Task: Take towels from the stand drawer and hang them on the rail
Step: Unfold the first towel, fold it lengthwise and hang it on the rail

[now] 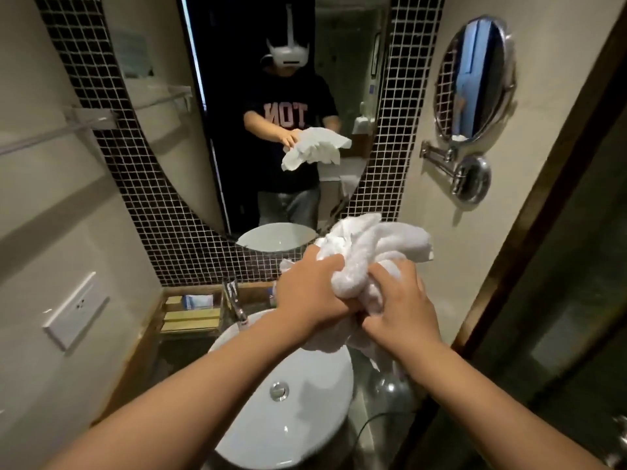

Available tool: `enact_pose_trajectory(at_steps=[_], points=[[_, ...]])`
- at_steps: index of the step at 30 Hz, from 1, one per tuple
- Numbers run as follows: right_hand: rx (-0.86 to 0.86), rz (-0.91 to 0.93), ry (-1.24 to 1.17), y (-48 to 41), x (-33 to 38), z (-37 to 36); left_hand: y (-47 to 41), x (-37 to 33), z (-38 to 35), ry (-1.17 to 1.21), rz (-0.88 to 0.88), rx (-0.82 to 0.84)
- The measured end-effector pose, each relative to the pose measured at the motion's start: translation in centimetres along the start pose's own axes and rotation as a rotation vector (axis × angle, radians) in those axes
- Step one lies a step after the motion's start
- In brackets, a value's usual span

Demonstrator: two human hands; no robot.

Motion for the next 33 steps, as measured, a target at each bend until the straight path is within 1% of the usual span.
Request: enact_pose_trajectory(at_steps=[5,9,11,13,16,17,19,20,22,24,25,27,29,31,33], points=[[0.092,-0.108,-0.018,-2.1,-4.4,-7.4,-4.3,3.0,-6.9,0.029,0.019,0.100],[0.128,-0.212,0.027,-2.6,-7.5,-11.2,-7.0,4.5,-12.3,0.049,0.003,0.182],[0.145,-0.285,0.024,-1.8,-9.5,-13.2,-7.9,4.9,-15.4,0.055,-0.021,0.269],[0.127,-0.341,-0.001,-0.8,-11.5,-15.4,-8.9,5.0,-18.7,0.044,-0.075,0.344],[0.114,-0.424,0.000,0.9,-14.5,-18.7,-9.9,4.9,-23.2,0.033,-0.160,0.414],[0.133,-0.458,0.022,1.5,-15.7,-20.0,-10.0,4.8,-24.9,0.051,-0.168,0.449],[0.209,-0.457,0.105,2.1,-17.4,-22.7,-9.7,4.7,-28.0,0.097,-0.165,0.536],[0.233,-0.451,0.106,2.2,-18.5,-24.3,-9.7,4.7,-29.6,0.113,-0.161,0.581],[0.226,-0.490,0.047,2.8,-21.3,-27.0,-10.1,4.6,-32.5,0.144,-0.154,0.653],[0.317,-0.575,0.015,3.5,-23.6,-29.1,-10.5,4.8,-35.6,0.152,-0.164,0.715],[0.328,-0.606,-0.028,3.8,-24.4,-29.7,-10.6,5.0,-37.1,0.156,-0.157,0.737],[0.257,-0.639,-0.127,3.6,-25.4,-30.0,-10.6,6.1,-40.3,0.166,-0.105,0.759],[0.212,-0.595,-0.189,3.1,-25.6,-30.1,-10.1,6.7,-42.0,0.167,-0.053,0.768],[0.236,-0.585,-0.232,3.5,-26.7,-31.3,-10.1,6.6,-42.4,0.144,-0.024,0.758],[0.287,-0.575,-0.176,4.4,-28.0,-32.9,-10.1,6.4,-42.9,0.120,-0.024,0.756]])
Point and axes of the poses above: each hand's wrist, its own y-axis away from the middle knuckle, its own z-axis out of the back of the hand, x = y × z, the point moved 9 cm from there along -y, towards the middle knuckle, and after that the axes turned 7 degrees about x, right-handed, at the moved point
